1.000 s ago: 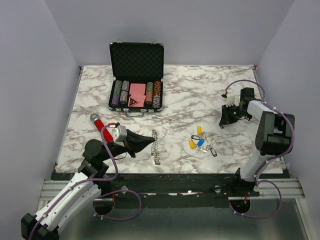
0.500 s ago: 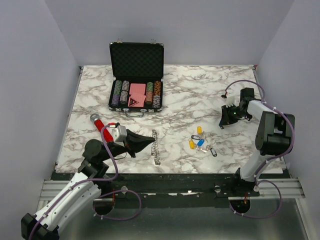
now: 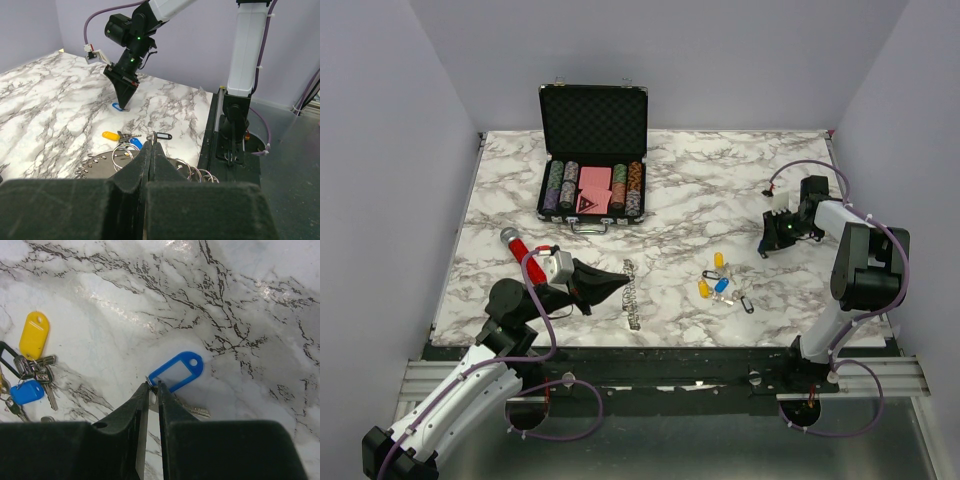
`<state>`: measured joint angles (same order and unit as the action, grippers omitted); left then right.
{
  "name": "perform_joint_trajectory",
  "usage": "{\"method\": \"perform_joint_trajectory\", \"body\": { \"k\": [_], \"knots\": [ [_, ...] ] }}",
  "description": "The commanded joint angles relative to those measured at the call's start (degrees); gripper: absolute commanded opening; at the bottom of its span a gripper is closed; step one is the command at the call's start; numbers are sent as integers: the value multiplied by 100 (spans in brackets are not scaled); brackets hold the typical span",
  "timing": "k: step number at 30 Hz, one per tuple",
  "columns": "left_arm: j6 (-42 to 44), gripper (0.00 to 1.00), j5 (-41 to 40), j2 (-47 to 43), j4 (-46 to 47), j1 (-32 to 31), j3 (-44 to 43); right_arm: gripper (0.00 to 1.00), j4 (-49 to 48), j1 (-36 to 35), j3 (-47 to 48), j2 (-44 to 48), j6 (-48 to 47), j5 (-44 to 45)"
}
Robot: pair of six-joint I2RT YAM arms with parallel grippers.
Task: Put the keys on the keyring
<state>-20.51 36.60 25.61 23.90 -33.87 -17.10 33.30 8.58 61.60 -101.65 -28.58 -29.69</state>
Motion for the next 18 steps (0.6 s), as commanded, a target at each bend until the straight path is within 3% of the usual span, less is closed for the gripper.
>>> {"method": "perform_joint_trajectory", "body": {
  "k": [1,18],
  "knots": [
    [74,0,-136,-73,132,-23,-4,21,177,-32,115,136,-95,-45],
    [83,0,-144,-91,124,-32,-4,23,212,-32,115,171,-148,-2]
  ]
}}
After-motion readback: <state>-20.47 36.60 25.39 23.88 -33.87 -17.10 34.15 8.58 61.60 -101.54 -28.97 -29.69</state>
